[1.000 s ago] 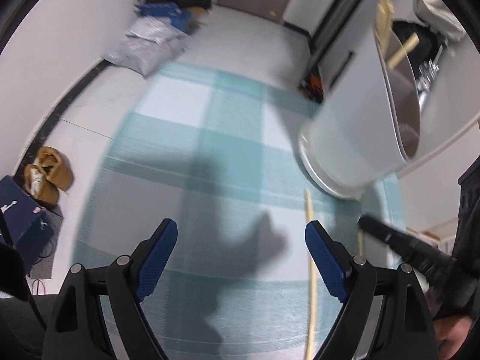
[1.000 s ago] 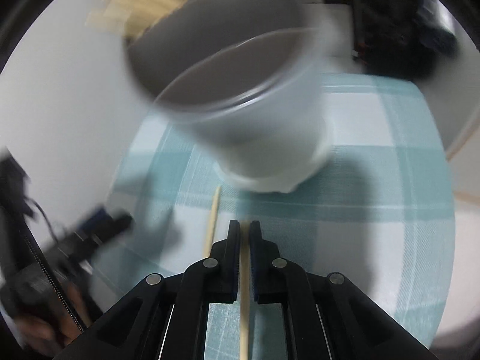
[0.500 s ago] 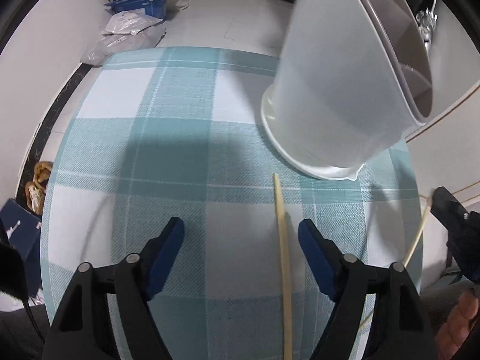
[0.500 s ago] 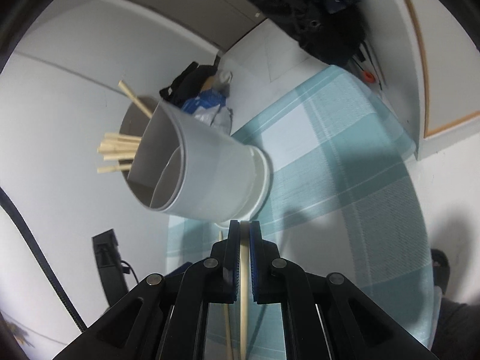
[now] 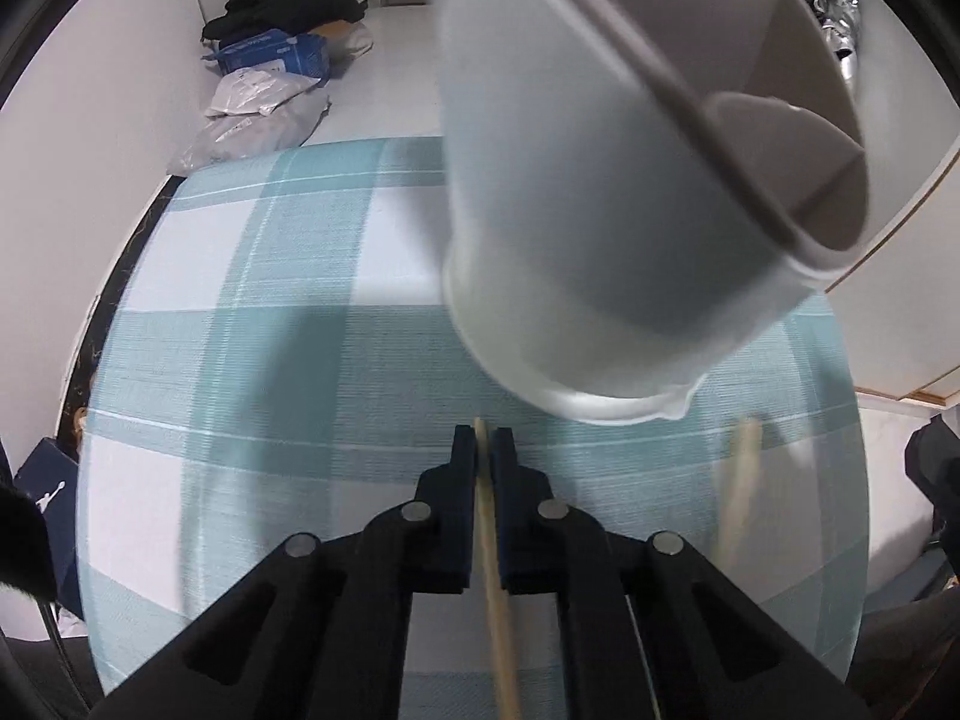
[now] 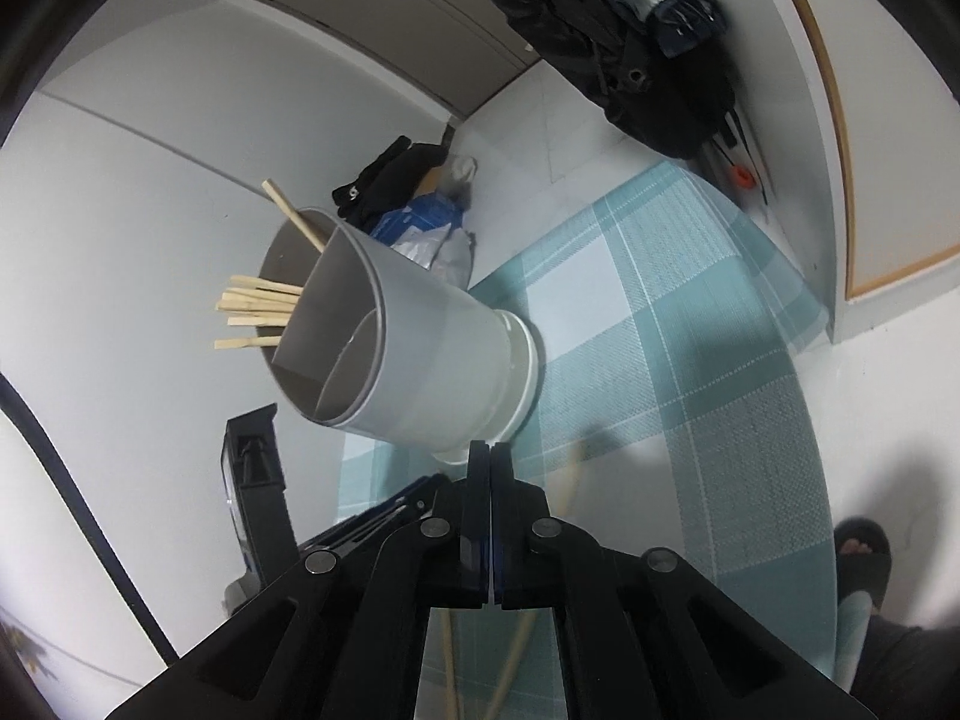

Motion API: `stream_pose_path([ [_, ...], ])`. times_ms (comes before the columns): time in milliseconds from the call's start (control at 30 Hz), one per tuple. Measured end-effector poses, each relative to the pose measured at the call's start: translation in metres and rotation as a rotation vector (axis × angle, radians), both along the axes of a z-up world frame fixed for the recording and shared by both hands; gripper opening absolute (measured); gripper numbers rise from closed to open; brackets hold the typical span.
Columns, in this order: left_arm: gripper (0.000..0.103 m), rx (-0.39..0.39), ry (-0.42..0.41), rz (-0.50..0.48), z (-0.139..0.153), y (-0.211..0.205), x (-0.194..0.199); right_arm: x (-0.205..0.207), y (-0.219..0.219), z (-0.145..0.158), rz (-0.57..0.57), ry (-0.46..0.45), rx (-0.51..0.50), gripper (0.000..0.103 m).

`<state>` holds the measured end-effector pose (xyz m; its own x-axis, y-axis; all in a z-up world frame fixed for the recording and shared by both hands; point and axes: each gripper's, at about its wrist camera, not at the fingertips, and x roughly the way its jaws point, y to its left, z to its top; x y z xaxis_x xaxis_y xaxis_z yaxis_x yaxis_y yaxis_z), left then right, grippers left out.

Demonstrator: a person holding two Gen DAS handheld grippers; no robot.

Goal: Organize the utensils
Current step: 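Grasp the last chopstick with the left gripper while the right gripper lifts its chopstick, then carry both held chopsticks up toward the white utensil holder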

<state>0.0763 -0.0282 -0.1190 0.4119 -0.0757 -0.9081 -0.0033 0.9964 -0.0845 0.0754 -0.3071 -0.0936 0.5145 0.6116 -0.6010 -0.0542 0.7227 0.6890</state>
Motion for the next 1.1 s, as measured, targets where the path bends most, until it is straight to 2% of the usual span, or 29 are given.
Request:
stream_pose_path([
  [200, 0.002, -0.078, -0.020, 0.051, 0.008, 0.016, -0.008, -0.004, 0.004, 0.000, 0.009, -0.012, -0.047, 0.000],
  [300, 0.002, -0.105, -0.065, 0.070, 0.022, 0.024, -0.017, -0.004, 0.007, -0.003, 0.021, 0.000, -0.077, 0.000],
  [500, 0.001, -0.190, -0.168, 0.084, 0.059, 0.039, -0.034, 0.003, 0.034, -0.023, 0.088, 0.083, -0.216, 0.004],
  [633, 0.001, -0.254, -0.212, 0.092, 0.075, 0.050, -0.042, 0.013, 0.054, -0.034, 0.094, 0.111, -0.299, 0.030],
  [733, 0.001, -0.273, -0.251, 0.090, 0.081, 0.063, -0.042, 0.020, 0.070, -0.036, 0.092, 0.099, -0.366, 0.031],
  [767, 0.001, -0.282, -0.259, 0.090, 0.082, 0.066, -0.042, 0.022, 0.075, -0.037, 0.092, 0.092, -0.388, 0.035],
  [867, 0.001, -0.300, -0.276, 0.088, 0.082, 0.072, -0.047, 0.024, 0.095, -0.038, 0.061, 0.039, -0.521, 0.036],
  [1000, 0.001, -0.344, -0.277, 0.097, 0.076, 0.088, -0.044, 0.026, 0.118, -0.039, 0.039, 0.008, -0.679, 0.034],
  [1033, 0.001, -0.359, -0.271, 0.100, 0.076, 0.091, -0.044, 0.025, 0.124, -0.040, 0.035, 0.009, -0.731, 0.028],
  [1067, 0.001, -0.367, -0.263, 0.102, 0.075, 0.094, -0.043, 0.023, 0.128, -0.040, 0.037, 0.008, -0.762, 0.015],
  [1100, 0.001, -0.371, -0.258, 0.105, 0.074, 0.096, -0.043, 0.021, 0.129, -0.041, 0.040, 0.008, -0.777, 0.010],
])
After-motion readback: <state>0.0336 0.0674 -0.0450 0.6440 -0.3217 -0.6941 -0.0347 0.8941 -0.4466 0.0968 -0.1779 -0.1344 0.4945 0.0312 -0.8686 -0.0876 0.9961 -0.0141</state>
